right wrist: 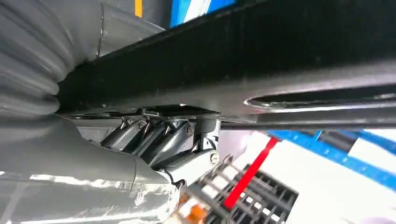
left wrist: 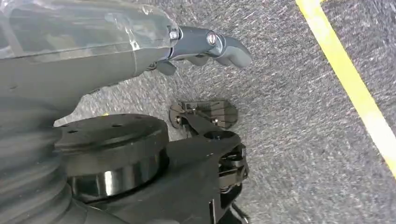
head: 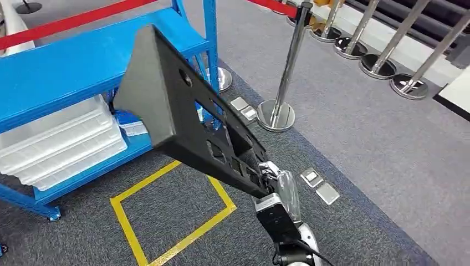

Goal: Take the parts from the cabinet and place them on the table.

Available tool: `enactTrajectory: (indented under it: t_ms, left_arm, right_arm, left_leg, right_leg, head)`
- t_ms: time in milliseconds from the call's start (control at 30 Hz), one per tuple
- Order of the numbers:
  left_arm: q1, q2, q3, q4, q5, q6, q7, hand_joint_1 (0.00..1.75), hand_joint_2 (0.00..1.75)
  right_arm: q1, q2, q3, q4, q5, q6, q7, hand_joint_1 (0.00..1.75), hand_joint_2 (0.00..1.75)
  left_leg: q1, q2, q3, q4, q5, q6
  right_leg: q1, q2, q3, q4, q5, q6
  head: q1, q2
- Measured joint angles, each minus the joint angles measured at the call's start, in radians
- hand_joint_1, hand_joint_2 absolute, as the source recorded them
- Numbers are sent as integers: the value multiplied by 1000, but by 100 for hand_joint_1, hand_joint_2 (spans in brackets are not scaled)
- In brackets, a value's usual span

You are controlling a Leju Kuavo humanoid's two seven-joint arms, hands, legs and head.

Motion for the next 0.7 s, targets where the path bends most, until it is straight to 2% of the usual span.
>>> enactTrajectory:
  t_ms: [33, 67, 100, 133, 167, 200, 267, 300, 333, 367, 400, 467, 500, 533, 567, 600, 633, 667, 700]
  left_arm:
    - [-1, 0, 0, 0, 0, 0, 1, 0, 175]
    - [-1, 0, 0, 0, 0, 0, 2, 0, 175]
    - [-2, -1, 0, 0, 1, 0, 2, 0, 175]
    - [-2, -1, 0, 0, 1, 0, 3, 0, 175]
    - [-3, -1, 0, 0, 1, 0, 3, 0, 175]
    - [-3, -1, 0, 0, 1, 0, 4, 0, 175]
    - [-2, -1, 0, 0, 3, 2, 4, 0, 175]
    - [-3, -2, 0, 0, 3, 2, 2, 0, 175]
    - [-3, -2, 0, 0, 4, 2, 0, 0, 175]
    - [-3, -2, 0, 0, 5, 2, -1, 0, 175]
    - [-1, -2, 0, 0, 6, 2, -1, 0, 175]
    - [2, -2, 0, 2, 8, 3, -1, 0, 175]
    - [4, -2, 0, 2, 11, 3, -1, 0, 175]
    - [5, -2, 0, 2, 14, 3, -1, 0, 175]
    - [5, -2, 0, 3, 15, 3, -1, 0, 175]
    - [4, -2, 0, 3, 16, 3, -1, 0, 175]
    - [4, -2, 0, 3, 16, 3, -1, 0, 175]
    - [4, -2, 0, 5, 16, 3, -1, 0, 175]
    - [4, -2, 0, 5, 15, 3, -1, 0, 175]
  right_arm:
    - [1, -1, 0, 0, 0, 0, 1, 175, 175]
    - [1, -1, 0, 0, 1, 0, 1, 175, 175]
    - [1, -1, 0, 0, 2, 0, 1, 175, 175]
    - [1, -1, 0, 0, 2, 0, 1, 175, 175]
    - [0, -1, 0, 0, 3, 0, 2, 175, 175]
    - [0, -1, 0, -1, 4, 0, 3, 175, 175]
    - [1, -2, 0, 0, 4, 0, 5, 175, 175]
    - [0, -2, 0, -1, 3, 0, 5, 175, 175]
    - [1, -2, 0, -1, 1, 0, 3, 175, 175]
    - [-2, -2, 0, 0, -1, 0, 2, 175, 175]
    - [-5, 0, 0, 0, -2, 0, -1, 175, 175]
    - [-5, 0, 0, 0, -9, 0, -5, 175, 175]
    - [-5, 0, 0, 0, -11, 0, -5, 175, 175]
    - [-5, 0, 0, 0, -14, 0, -8, 175, 175]
    - [-6, 0, 0, 0, -16, 0, -9, 175, 175]
    - [-6, 0, 0, 0, -18, 0, -10, 175, 175]
    - [-6, 0, 0, 0, -18, 0, -11, 175, 175]
    - [-6, 0, 0, 0, -17, 0, -11, 175, 175]
    - [-9, 0, 0, 0, -16, 0, -11, 175, 175]
  left_leg:
    - [1, 12, 1, 0, -2, -2]
    - [2, 23, 4, 1, -4, -5]
    - [3, 32, 8, 2, -8, -10]
    - [1, 39, 13, 3, -13, -16]
    - [-9, 46, 12, 7, -17, -22]
    - [-9, 50, 13, 8, -16, -25]
    - [-9, 66, 19, 3, -16, -32]
    - [-6, 74, 22, 3, -19, -40]
    - [0, 36, 23, 18, -37, -51]
    - [0, 1, 6, 57, -66, -51]
    - [-1, -17, -26, 130, -108, -51]
    - [-2, -29, -100, 286, -172, -50]
    - [-3, -30, -120, 324, -173, -49]
    - [-3, -31, -117, 311, -150, -46]
    - [-3, -32, -93, 257, -111, -43]
    - [-2, -39, -53, 167, -60, -39]
    - [0, -67, -12, 73, -13, -36]
    - [7, -136, -2, 37, -23, -34]
    - [7, -136, -5, 24, -18, -37]
  right_leg:
    - [-2, -3, 18, -34, 29, 1]
    - [-4, -11, 60, -111, 73, 2]
    - [-5, -30, 113, -214, 119, 3]
    - [-4, -69, 155, -296, 141, 2]
    - [8, -98, 158, -307, 129, -5]
    - [7, -77, 154, -308, 133, -12]
    - [9, -60, 150, -307, 132, -19]
    - [7, -48, 151, -312, 136, -28]
    - [2, -40, 154, -318, 140, -35]
    - [2, -31, 153, -318, 142, -40]
    - [3, -22, 151, -318, 143, -45]
    - [6, 3, 149, -318, 144, -48]
    - [6, 16, 148, -317, 144, -48]
    - [6, 30, 149, -316, 144, -48]
    - [6, 44, 150, -313, 144, -48]
    - [6, 58, 151, -311, 144, -48]
    - [5, 71, 150, -307, 143, -44]
    - [6, 80, 144, -303, 143, -39]
    - [7, 96, 134, -297, 144, -33]
  head:
    - [2, 0]
    - [3, 0]
    - [5, 0]
    - [8, 0]
    - [14, 0]
    - [11, 0]
    - [4, 0]
    - [4, 0]
    - [2, 0]
    - [-1, 0]
    - [-8, 0]
    - [-13, 0]
    - [-13, 0]
    - [-13, 0]
    - [-13, 0]
    - [-14, 0]
    - [-15, 0]
    - [-16, 0]
    - [-16, 0]
